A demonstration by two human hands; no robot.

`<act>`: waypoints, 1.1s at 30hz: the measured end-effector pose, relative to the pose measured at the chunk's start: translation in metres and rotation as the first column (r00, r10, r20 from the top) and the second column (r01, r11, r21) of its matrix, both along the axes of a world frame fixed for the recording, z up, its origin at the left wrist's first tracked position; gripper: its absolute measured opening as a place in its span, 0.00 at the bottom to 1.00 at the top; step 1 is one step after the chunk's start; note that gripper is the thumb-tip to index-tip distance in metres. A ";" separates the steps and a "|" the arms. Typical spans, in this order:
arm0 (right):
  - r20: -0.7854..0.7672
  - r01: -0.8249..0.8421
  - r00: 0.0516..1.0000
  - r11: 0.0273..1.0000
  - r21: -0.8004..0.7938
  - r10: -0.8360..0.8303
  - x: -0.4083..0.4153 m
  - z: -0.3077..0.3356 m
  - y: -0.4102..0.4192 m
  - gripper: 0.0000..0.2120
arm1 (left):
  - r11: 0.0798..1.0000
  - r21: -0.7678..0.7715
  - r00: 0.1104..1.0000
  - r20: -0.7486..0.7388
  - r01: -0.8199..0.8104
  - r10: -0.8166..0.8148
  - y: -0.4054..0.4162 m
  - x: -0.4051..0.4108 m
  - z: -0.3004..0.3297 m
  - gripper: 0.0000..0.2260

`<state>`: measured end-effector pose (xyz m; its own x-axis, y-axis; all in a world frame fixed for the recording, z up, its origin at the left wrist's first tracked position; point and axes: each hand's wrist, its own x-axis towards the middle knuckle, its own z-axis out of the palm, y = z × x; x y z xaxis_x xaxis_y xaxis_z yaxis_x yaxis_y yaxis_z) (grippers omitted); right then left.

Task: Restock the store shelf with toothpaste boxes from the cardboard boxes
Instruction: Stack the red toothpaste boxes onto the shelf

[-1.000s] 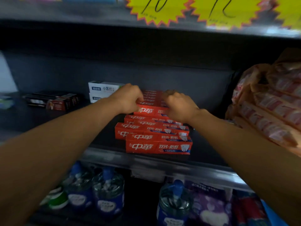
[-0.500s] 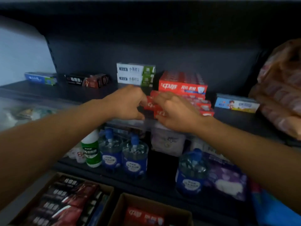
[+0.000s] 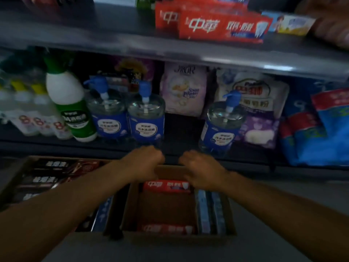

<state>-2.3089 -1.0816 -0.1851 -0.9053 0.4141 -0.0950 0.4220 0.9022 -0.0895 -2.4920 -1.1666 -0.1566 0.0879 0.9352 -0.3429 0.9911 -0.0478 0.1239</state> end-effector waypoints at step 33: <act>0.206 0.155 0.971 0.977 -0.143 -0.124 -0.025 -0.120 0.003 0.26 | 0.990 -0.124 0.988 0.133 -0.064 0.081 -0.008 -0.041 -0.068 0.12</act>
<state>-2.3339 -1.0788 -0.3054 -0.7971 0.5005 -0.3379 0.5659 0.8144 -0.1288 -2.5333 -1.1743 -0.2243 0.0751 0.8939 -0.4420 0.9647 0.0471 0.2593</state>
